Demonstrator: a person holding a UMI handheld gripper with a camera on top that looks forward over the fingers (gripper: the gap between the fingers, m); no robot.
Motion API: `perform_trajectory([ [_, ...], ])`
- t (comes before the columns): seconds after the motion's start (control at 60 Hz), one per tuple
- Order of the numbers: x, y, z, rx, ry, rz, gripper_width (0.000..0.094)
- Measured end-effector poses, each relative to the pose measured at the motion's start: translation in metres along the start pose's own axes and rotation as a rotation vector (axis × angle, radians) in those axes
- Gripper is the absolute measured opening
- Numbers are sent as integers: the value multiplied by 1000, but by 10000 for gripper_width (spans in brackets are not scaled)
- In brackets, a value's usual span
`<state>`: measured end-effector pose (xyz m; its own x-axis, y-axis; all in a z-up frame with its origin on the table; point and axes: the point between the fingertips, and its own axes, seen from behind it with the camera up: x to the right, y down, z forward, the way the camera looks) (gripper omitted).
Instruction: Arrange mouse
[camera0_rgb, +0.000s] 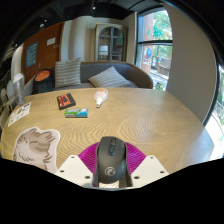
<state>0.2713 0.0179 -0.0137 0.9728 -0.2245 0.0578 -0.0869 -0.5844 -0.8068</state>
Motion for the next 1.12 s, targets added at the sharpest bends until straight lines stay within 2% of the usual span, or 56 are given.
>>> perform_trajectory([
  [0.05, -8, -7, -6, 13, -21, 12, 351],
  [0.15, -56, -40, -42, 96, -120, 43, 345],
  [0.267, -127, -75, -98, 178, -154, 4, 346],
  [0.367, -207, -63, -109, 140, -227, -43, 361],
  [0.417, -235, -46, -100, 106, -229, -79, 364],
  [0.6, -257, 20, -58, -5, -132, -150, 378],
  [0.65, -256, 19, -55, 17, -116, -161, 416],
  [0.75, -252, 20, -60, -3, -118, -217, 506],
  [0.767, -253, 20, -59, -1, -127, -222, 548],
  [0.817, -249, 18, -72, 13, -146, -224, 764],
  [0.85, -246, 15, -83, 33, -154, -231, 874],
  [0.883, -243, 12, -96, 59, -163, -240, 845],
  [0.967, -233, 12, -132, 115, -188, -253, 856],
  [1.117, -213, 41, -204, 150, -281, -221, 853],
])
